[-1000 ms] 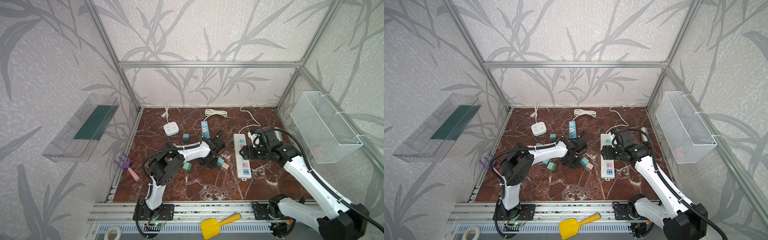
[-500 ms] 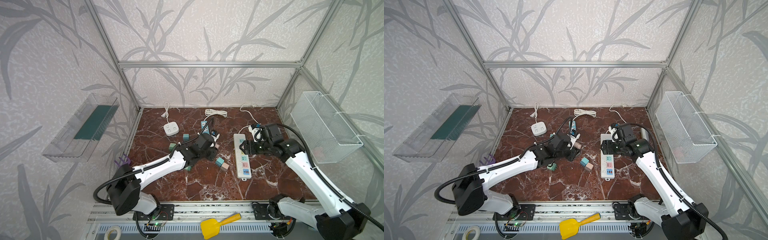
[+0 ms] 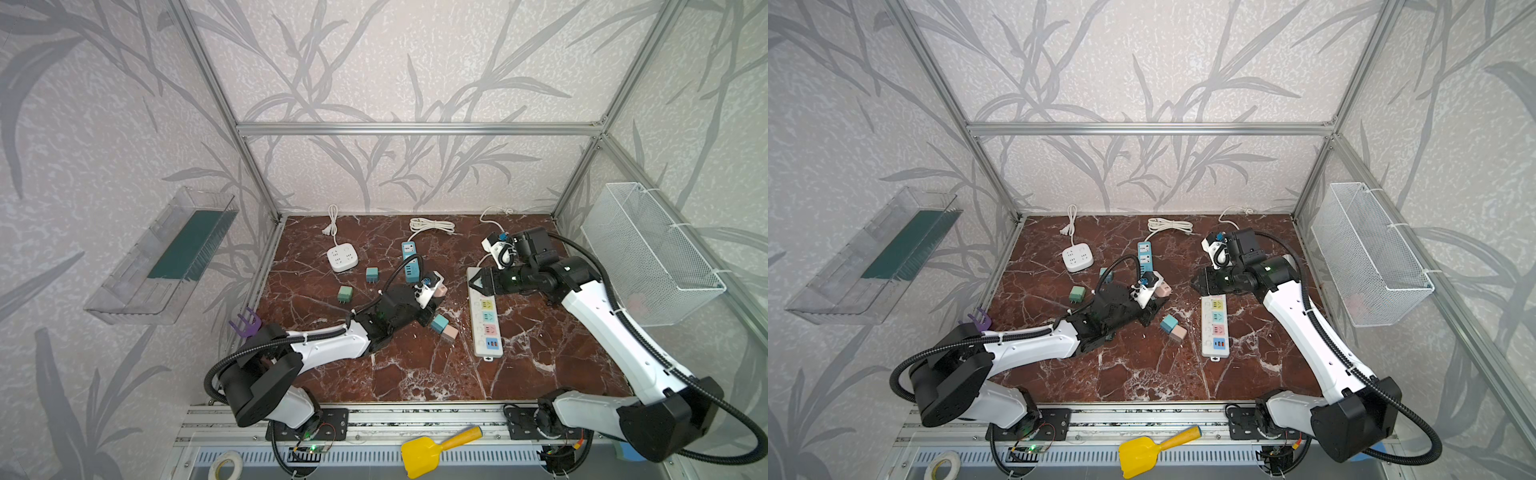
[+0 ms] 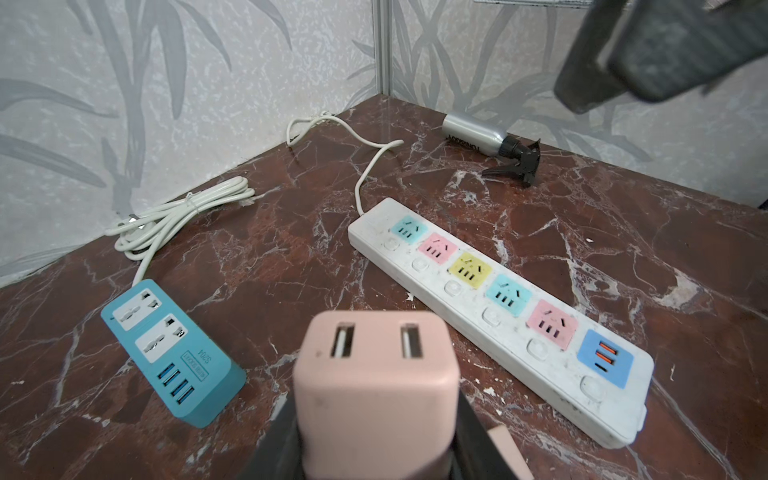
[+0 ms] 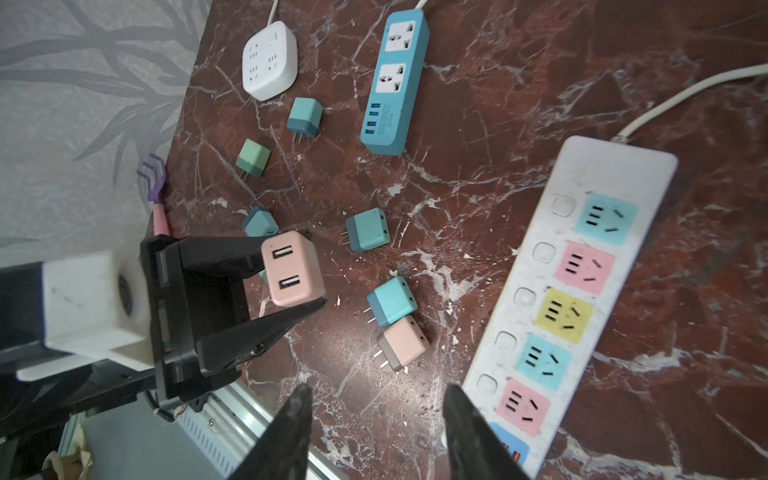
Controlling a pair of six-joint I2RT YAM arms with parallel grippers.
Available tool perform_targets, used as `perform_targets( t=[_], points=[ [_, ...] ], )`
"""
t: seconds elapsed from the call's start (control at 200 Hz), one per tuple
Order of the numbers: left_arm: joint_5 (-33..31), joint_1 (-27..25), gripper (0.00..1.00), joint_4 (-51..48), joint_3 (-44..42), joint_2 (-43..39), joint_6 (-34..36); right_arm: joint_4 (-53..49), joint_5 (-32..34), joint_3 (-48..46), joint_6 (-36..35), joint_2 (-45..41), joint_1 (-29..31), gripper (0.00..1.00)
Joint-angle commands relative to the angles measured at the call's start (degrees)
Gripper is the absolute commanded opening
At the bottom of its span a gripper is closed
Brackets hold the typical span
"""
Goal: Insert the plug
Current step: 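Lift the pink adapter with the left gripper while the right gripper takes it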
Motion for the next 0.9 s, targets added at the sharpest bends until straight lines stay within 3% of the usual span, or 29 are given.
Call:
perform_targets(
  t=[0.0, 0.325, 0.65, 0.895],
  points=[
    [2.92, -0.49, 0.29, 3.90, 1.13, -1.03, 4.71, 1.44, -5.48, 2.36, -0.84, 1.46, 1.41, 0.50],
    [4.81, -0.73, 0.30, 1.30, 2.03, -1.03, 4.40, 0.09, -2.17, 5.28, -2.92, 6.80, 6.18, 0.56],
    [4.58, -0.93, 0.30, 0.18, 2.59, -1.48, 4.87, 0.65, 0.68, 6.54, -0.76, 11.12, 8.53, 0.55],
    [4.28, -1.61, 0.31, -0.12, 2.63, -1.30, 5.04, 4.00, -1.00, 4.20, 1.01, 12.10, 9.23, 0.52]
  ],
)
